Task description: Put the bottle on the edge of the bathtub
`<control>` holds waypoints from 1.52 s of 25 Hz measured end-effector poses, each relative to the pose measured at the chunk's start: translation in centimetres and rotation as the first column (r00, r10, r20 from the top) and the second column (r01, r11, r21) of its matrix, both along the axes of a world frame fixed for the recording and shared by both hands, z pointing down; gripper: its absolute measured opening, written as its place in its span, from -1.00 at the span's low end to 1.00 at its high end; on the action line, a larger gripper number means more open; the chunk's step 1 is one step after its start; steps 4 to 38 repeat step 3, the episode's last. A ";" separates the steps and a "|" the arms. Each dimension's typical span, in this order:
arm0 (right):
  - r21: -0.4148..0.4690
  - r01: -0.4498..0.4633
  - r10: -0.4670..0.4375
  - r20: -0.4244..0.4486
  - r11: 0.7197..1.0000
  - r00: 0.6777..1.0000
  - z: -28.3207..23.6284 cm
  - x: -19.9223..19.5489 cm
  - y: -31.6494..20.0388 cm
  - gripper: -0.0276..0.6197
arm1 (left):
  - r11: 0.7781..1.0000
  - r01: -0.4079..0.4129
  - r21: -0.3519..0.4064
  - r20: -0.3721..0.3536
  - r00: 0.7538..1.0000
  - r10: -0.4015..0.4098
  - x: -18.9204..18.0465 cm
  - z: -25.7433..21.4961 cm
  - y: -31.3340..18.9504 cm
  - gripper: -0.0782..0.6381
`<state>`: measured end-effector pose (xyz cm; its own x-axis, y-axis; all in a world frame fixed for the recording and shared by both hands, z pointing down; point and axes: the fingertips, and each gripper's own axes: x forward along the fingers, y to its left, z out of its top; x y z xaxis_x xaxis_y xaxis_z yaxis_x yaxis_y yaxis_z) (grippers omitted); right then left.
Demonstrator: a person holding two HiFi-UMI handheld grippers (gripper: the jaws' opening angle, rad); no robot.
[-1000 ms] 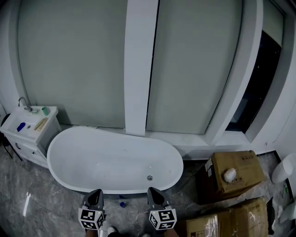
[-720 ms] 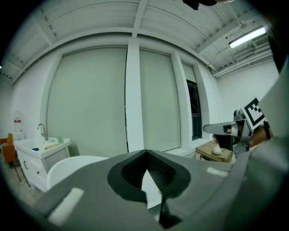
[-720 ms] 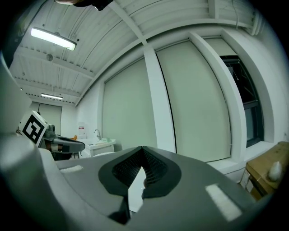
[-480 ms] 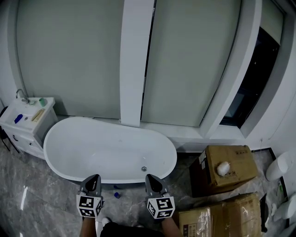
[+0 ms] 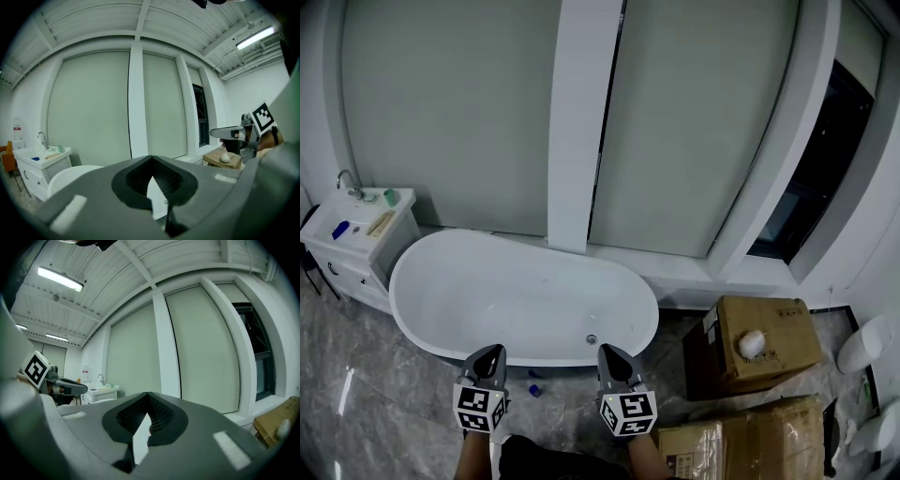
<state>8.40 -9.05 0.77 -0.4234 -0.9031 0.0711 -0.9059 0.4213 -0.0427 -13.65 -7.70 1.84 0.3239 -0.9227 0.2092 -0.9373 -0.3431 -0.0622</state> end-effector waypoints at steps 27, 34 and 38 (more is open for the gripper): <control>0.001 0.012 -0.012 -0.012 1.000 1.000 0.1 -0.2 0.2 -0.84 | 1.000 -0.003 -0.004 0.010 1.000 0.003 0.0 0.3 0.4 -0.76; 0.001 0.012 -0.012 -0.012 1.000 1.000 0.1 -0.2 0.2 -0.84 | 1.000 -0.003 -0.004 0.010 1.000 0.003 0.0 0.3 0.4 -0.76; 0.001 0.012 -0.012 -0.012 1.000 1.000 0.1 -0.2 0.2 -0.84 | 1.000 -0.003 -0.004 0.010 1.000 0.003 0.0 0.3 0.4 -0.76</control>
